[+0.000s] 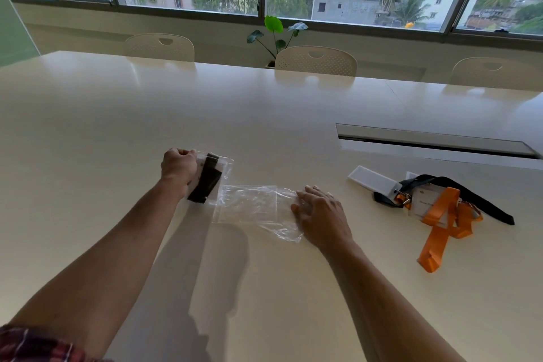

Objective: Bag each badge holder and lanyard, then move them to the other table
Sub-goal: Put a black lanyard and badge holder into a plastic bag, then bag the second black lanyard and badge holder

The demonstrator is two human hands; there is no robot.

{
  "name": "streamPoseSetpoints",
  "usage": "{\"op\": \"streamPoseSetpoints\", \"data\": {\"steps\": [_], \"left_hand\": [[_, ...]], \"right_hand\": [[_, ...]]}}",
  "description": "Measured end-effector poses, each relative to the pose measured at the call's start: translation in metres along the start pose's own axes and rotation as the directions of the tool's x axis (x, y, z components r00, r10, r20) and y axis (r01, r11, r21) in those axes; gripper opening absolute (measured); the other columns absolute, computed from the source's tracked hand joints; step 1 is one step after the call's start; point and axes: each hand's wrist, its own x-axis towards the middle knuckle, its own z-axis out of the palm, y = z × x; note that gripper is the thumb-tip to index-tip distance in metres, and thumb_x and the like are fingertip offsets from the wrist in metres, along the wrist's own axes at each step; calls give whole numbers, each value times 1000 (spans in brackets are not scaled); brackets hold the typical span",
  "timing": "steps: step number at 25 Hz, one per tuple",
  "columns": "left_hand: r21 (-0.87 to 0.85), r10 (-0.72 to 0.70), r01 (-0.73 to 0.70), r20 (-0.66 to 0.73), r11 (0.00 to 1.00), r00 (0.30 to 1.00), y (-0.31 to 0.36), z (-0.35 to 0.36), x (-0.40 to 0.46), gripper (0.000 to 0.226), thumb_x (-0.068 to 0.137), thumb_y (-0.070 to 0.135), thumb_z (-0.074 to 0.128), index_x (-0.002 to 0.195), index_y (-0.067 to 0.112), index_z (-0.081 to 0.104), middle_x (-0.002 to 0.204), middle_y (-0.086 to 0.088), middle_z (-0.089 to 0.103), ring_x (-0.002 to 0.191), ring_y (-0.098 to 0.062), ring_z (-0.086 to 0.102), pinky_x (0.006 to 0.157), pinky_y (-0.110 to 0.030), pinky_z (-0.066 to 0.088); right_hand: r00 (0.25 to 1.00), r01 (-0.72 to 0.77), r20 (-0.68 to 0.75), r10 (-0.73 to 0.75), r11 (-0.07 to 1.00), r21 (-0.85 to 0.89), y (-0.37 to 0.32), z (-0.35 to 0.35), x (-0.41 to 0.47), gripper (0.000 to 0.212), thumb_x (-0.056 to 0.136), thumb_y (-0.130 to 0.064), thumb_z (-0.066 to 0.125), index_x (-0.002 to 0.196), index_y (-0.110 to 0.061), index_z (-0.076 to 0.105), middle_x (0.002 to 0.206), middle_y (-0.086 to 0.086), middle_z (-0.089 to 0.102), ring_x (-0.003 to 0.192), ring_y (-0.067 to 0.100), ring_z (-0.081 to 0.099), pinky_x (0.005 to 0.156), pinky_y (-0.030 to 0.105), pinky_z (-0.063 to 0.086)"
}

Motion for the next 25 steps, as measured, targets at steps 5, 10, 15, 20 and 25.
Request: {"op": "streamPoseSetpoints", "data": {"steps": [5, 10, 15, 20, 25], "left_hand": [[91, 8, -3, -55, 996, 998, -1, 0, 2, 23, 91, 28, 57, 101, 7, 61, 114, -19, 65, 104, -34, 60, 85, -34, 46], [354, 172, -140, -62, 925, 983, 3, 1, -18, 30, 89, 26, 59, 112, 6, 58, 118, -19, 61, 111, -38, 55, 91, -39, 45], [257, 636, -710, 319, 656, 703, 5, 17, -57, 27, 88, 12, 61, 115, 11, 63, 125, -11, 60, 117, -26, 55, 100, -31, 39], [378, 408, -823, 732, 424, 546, 1, 38, -73, 46, 93, 27, 56, 137, 20, 49, 140, -1, 53, 130, -22, 47, 108, -35, 32], [435, 449, -829, 698, 353, 557, 5, 48, -78, 36, 90, 26, 58, 126, 24, 59, 125, 0, 61, 117, -23, 53, 100, -39, 41]], "right_hand": [[1000, 4, -12, -4, 1000, -2, -1, -2, 0, 40, 96, -39, 53, 132, -23, 59, 147, 1, 49, 141, 13, 36, 118, 35, 23], [1000, 1, 2, -1, 1000, -3, -2, -4, -2, 40, 96, -38, 53, 133, -23, 59, 148, 1, 48, 142, 13, 35, 118, 35, 23], [1000, -4, 5, 4, 1000, 0, -4, -4, -3, 42, 96, -39, 52, 134, -21, 58, 148, 2, 48, 142, 13, 35, 118, 35, 24], [1000, -14, 10, 14, 1000, 6, -3, -4, -5, 44, 96, -39, 51, 135, -20, 57, 148, 2, 47, 142, 13, 35, 120, 34, 21], [1000, -29, 0, 29, 1000, -1, -5, -4, -6, 45, 96, -41, 51, 135, -20, 56, 147, 1, 49, 141, 13, 36, 119, 31, 19]]}}
